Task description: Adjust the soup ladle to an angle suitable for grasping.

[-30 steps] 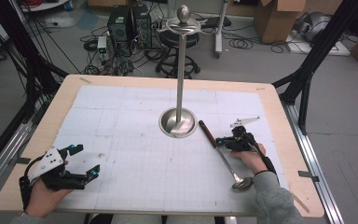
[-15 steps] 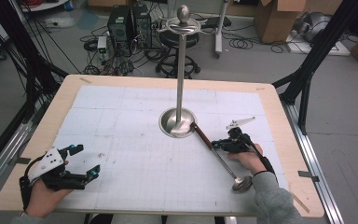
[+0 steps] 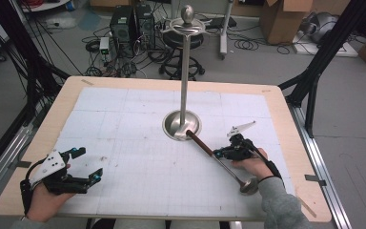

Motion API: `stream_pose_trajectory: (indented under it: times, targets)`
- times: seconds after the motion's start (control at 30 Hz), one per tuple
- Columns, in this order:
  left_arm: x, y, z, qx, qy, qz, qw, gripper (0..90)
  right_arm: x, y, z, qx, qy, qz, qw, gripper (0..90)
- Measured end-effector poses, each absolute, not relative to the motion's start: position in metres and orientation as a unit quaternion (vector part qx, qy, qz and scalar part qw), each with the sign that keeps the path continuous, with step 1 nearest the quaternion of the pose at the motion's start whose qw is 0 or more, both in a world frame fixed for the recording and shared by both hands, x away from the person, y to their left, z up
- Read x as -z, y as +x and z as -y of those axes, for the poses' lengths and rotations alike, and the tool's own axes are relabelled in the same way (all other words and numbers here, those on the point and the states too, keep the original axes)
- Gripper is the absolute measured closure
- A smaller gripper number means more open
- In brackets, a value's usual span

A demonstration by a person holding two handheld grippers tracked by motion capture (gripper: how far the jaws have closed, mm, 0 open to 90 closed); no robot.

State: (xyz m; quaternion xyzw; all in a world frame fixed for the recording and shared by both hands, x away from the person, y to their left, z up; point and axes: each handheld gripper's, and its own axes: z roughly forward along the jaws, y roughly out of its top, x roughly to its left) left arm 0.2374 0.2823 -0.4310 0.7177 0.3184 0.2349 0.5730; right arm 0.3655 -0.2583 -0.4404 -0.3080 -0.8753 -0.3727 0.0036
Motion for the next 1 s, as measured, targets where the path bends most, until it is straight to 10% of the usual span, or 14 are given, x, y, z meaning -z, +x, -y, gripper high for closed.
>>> stream_pose_trajectory:
  times: [1.0]
  targets:
    - [0.431,0.238,-0.281,-0.233,0.718,-0.318,0.574,1.7,0.431,0.353,0.23,0.321,-0.243,0.915,0.025,90.0]
